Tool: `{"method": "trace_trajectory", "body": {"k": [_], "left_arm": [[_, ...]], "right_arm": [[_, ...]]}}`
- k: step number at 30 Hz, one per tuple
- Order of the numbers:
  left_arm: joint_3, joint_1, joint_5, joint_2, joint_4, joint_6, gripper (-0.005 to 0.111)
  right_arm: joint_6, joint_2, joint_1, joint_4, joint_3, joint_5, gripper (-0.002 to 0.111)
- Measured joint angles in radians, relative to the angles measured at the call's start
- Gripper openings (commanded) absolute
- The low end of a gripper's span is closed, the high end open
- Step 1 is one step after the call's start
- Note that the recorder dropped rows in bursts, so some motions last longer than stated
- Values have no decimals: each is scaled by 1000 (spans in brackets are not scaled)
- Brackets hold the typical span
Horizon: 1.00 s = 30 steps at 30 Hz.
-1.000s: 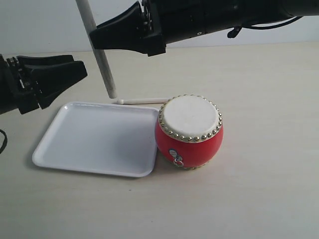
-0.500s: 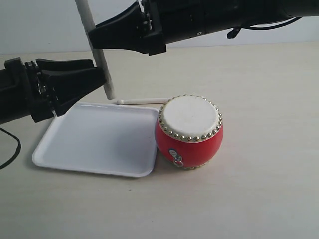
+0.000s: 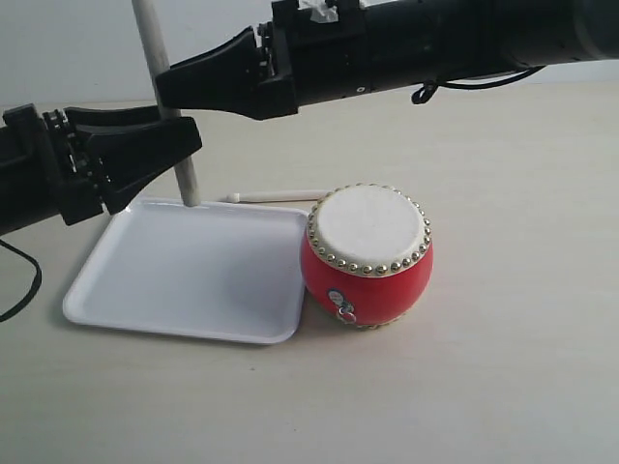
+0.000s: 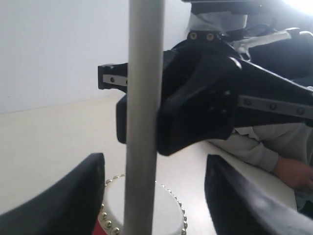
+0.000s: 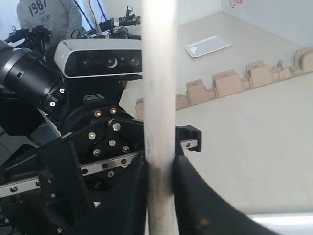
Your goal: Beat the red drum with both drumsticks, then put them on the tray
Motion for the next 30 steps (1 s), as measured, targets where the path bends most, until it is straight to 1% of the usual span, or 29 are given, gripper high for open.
{"method": "trace_trajectory", "body": {"k": [5,12,15,20,22,24,25,30], "left_arm": [[0,0,0,0,47,-4,59],[0,0,0,0,76,-6,56],[0,0,0,0,79,-6,46],[0,0,0,0,79,-6,24],[0,0,8,0,75,-6,15],[0,0,13,0,71,-6,2],[0,0,13,0,71,-6,0],[0,0,13,0,71,-6,0]], "right_arm": [[-8,0,32,2,0,2,0],[-16,0,32,2,0,2,0],[-16,0,32,2,0,2,0],[-16,0,32,2,0,8,0],[-16,0,32,2,0,15,0],[-16,0,32,0,0,24,0],[-16,0,32,-2,0,24,0],[-16,0,32,-4,0,24,0]]}}
